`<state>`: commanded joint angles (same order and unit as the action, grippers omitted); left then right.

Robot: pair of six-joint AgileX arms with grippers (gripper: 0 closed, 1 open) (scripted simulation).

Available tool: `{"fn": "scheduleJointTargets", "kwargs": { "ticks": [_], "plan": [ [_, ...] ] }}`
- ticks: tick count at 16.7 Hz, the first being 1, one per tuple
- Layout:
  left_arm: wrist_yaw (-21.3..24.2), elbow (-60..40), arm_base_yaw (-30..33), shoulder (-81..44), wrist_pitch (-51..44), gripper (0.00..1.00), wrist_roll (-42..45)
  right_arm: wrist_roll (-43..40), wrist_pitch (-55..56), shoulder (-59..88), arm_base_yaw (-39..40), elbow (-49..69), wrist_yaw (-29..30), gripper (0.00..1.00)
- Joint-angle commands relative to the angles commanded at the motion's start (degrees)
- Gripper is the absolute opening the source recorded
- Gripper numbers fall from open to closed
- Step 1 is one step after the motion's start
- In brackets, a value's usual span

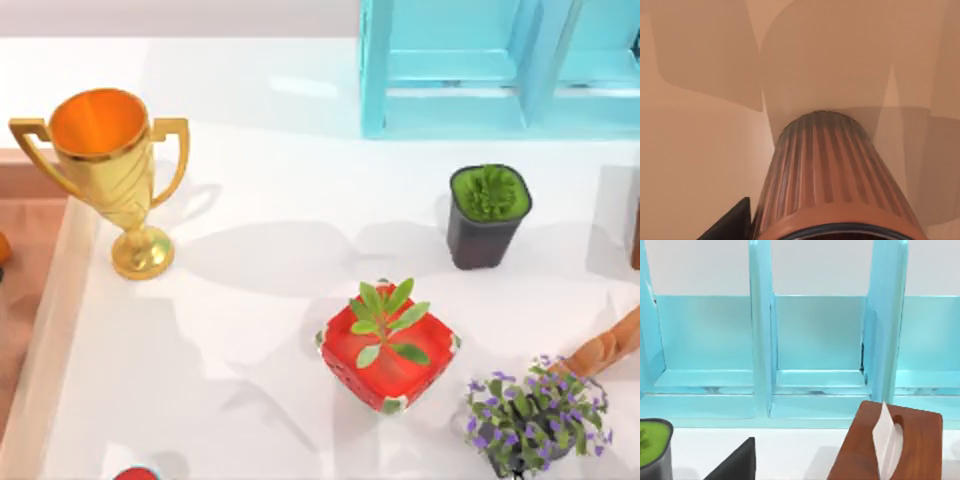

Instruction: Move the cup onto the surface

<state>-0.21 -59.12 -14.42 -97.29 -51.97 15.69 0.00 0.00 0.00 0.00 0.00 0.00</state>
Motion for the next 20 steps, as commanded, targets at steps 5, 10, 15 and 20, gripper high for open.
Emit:
{"fn": "scheduleJointTargets", "kwargs": {
  "ticks": [5, 10, 15, 20],
  "plan": [
    [0.0, 0.0, 0.0, 0.0, 0.0, 0.70, 0.0, 0.0, 0.0, 0.0, 0.0, 0.0, 0.0, 1.00],
    [0.0, 0.0, 0.0, 0.0, 0.0, 0.32, 0.0, 0.0, 0.0, 0.0, 0.0, 0.0, 0.0, 1.00],
    [0.0, 0.0, 0.0, 0.0, 0.0, 0.00, 0.0, 0.0, 0.0, 0.0, 0.0, 0.0, 0.0, 1.00],
    [0.0, 0.0, 0.0, 0.0, 0.0, 0.00, 0.0, 0.0, 0.0, 0.0, 0.0, 0.0, 0.0, 1.00]
  ]
}}
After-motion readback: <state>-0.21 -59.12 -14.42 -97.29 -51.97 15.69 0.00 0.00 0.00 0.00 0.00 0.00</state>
